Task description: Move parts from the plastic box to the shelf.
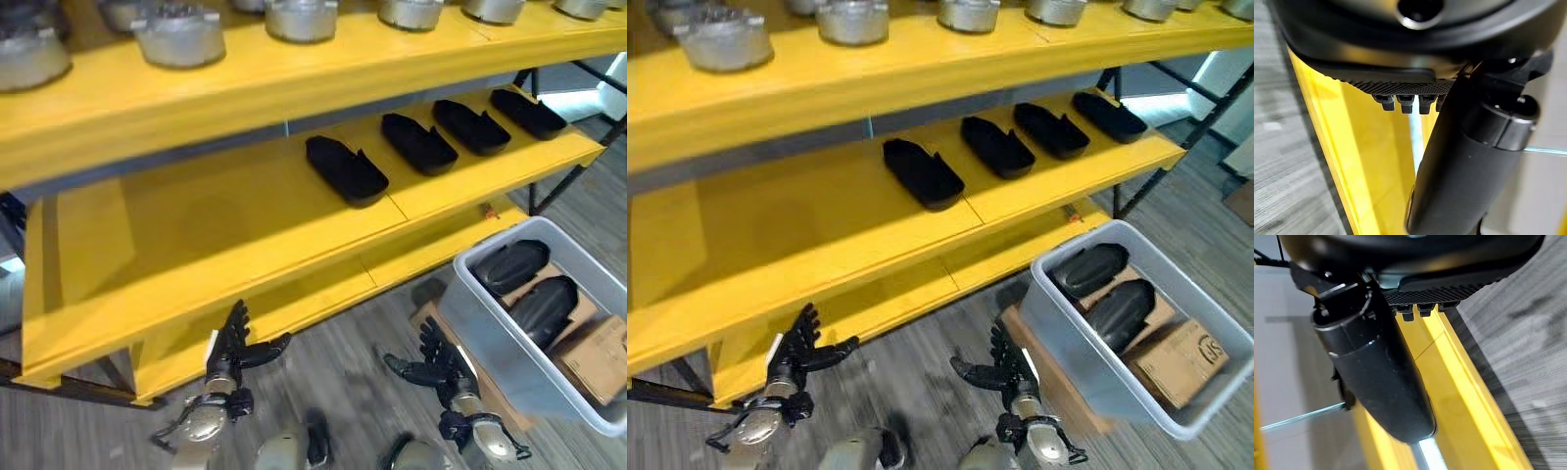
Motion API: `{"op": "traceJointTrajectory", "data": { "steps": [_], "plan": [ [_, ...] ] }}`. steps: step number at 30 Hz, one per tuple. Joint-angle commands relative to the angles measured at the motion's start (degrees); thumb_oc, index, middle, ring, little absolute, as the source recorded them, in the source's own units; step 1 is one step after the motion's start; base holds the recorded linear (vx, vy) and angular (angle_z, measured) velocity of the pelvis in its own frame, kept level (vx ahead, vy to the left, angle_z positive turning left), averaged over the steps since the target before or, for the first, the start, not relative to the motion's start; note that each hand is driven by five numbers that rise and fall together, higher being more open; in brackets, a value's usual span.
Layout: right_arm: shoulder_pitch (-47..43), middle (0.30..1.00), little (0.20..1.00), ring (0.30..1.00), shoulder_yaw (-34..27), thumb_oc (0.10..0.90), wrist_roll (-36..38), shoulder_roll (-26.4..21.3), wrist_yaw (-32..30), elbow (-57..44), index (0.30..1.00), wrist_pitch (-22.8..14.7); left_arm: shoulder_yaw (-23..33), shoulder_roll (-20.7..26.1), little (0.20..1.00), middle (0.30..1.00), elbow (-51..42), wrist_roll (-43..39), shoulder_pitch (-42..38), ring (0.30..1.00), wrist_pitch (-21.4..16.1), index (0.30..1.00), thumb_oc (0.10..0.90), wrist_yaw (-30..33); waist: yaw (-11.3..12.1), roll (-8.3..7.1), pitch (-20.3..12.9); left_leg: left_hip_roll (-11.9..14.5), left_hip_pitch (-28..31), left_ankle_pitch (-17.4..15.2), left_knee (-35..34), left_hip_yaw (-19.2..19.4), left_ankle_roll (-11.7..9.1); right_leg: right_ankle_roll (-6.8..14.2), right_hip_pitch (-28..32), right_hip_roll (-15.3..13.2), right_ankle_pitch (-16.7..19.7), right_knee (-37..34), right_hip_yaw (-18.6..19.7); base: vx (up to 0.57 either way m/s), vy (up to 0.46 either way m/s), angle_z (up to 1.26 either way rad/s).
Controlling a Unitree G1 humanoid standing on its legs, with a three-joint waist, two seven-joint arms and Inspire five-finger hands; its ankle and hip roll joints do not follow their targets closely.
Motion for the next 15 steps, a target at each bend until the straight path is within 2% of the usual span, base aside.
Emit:
{"op": "traceJointTrajectory", "data": {
  "steps": [1, 3, 5, 9, 10, 12, 13, 15],
  "plan": [
    [-1.6, 1.0, 1.0, 1.0, -0.3, 0.9, 1.1, -0.6, 0.5, -4.0, 1.0, -5.7, -0.1, 3.0, 1.0, 1.0, -4.8, 0.8, -1.7, 1.0, -5.3, 1.0, 0.9, -1.6, -1.4, -2.88, -4.7, 3.0, 7.4, 3.3, -12.7, -0.7, -3.0, 1.1, 5.0, 1.2, 16.6, -15.8, 1.6, 0.02, -0.142, -0.6],
    [-1.4, 1.0, 1.0, 1.0, -0.3, 0.9, 1.7, -1.0, 0.5, -4.5, 1.0, -5.7, 0.2, 2.8, 1.0, 1.0, -4.9, 0.1, -1.1, 1.0, -5.5, 1.0, 0.9, -1.5, -1.9, -2.94, -5.2, 3.9, 7.1, 3.5, -11.7, 0.3, -3.7, 1.1, 4.9, 2.7, 16.4, -17.8, 4.0, 0.03, -0.16, -0.54],
    [-1.7, 1.0, 1.0, 1.0, 0.1, 0.9, 2.2, -1.5, 1.0, -5.0, 1.0, -5.6, 0.8, 2.7, 1.0, 1.0, -5.0, -0.5, -0.7, 1.0, -6.1, 1.0, 0.9, -1.4, -2.6, -3.06, -5.7, 5.1, 7.0, 3.4, -10.8, 2.3, -4.4, 1.1, 5.5, 3.7, 15.1, -20.4, 4.6, 0.02, -0.171, -0.4],
    [-1.5, 1.0, 1.0, 1.0, 0.4, 0.9, 2.2, -1.8, 1.1, -5.3, 1.0, -5.6, 1.0, 1.9, 1.0, 1.0, -5.1, -1.1, -0.1, 1.0, -6.1, 1.0, 0.9, -1.5, -3.1, -2.79, -6.1, 6.3, 6.9, 3.6, -10.0, 2.8, -5.3, 1.1, 5.8, 5.0, 13.5, -21.6, 5.8, 0.04, -0.11, -0.7],
    [-1.5, 1.0, 1.0, 1.0, 0.3, 0.9, 2.7, -2.1, 1.2, -5.3, 1.0, -5.7, 0.8, 1.7, 1.0, 1.0, -5.1, -1.3, 0.0, 1.0, -6.2, 1.0, 0.9, -1.6, -3.6, -2.39, -6.2, 7.3, 6.8, 3.7, -9.1, 3.3, -5.9, 0.7, 5.9, 5.8, 12.1, -21.9, 6.2, 0.07, -0.148, -0.49],
    [-1.7, 1.0, 1.0, 1.0, 0.2, 0.9, 2.4, -2.3, 1.0, -5.5, 1.0, -5.8, 0.7, 1.6, 1.0, 1.0, -5.1, -1.3, -0.1, 1.0, -6.2, 1.0, 0.9, -1.6, -3.9, -2.11, -6.2, 7.8, 6.8, 3.8, -9.0, 3.4, -6.2, 0.5, 5.8, 6.1, 11.5, -21.9, 6.4, 0.06, -0.119, -0.01],
    [-1.7, 1.0, 1.0, 1.0, 0.0, 0.9, 2.8, -2.5, 1.0, -5.3, 1.0, -5.8, 0.3, 1.4, 1.0, 1.0, -5.2, -1.5, -0.1, 1.0, -6.2, 1.0, 0.9, -1.7, -4.8, -1.22, -6.1, 9.1, 7.1, 4.3, -9.0, 4.2, -7.0, -0.1, 5.5, 7.0, 9.7, -21.6, 7.3, 0.05, -0.096, 0.07],
    [-1.7, 1.0, 1.0, 1.0, 0.0, 0.9, 2.7, -2.7, 0.9, -5.4, 1.0, -5.8, 0.1, 1.4, 1.0, 1.0, -5.3, -1.4, -0.1, 1.0, -6.2, 1.0, 0.9, -1.8, -5.0, -0.93, -6.0, 9.6, 7.2, 4.6, -9.0, 4.4, -7.4, -0.3, 5.3, 7.3, 9.1, -21.4, 7.6, 0.05, -0.115, -0.22]
  ]
}}
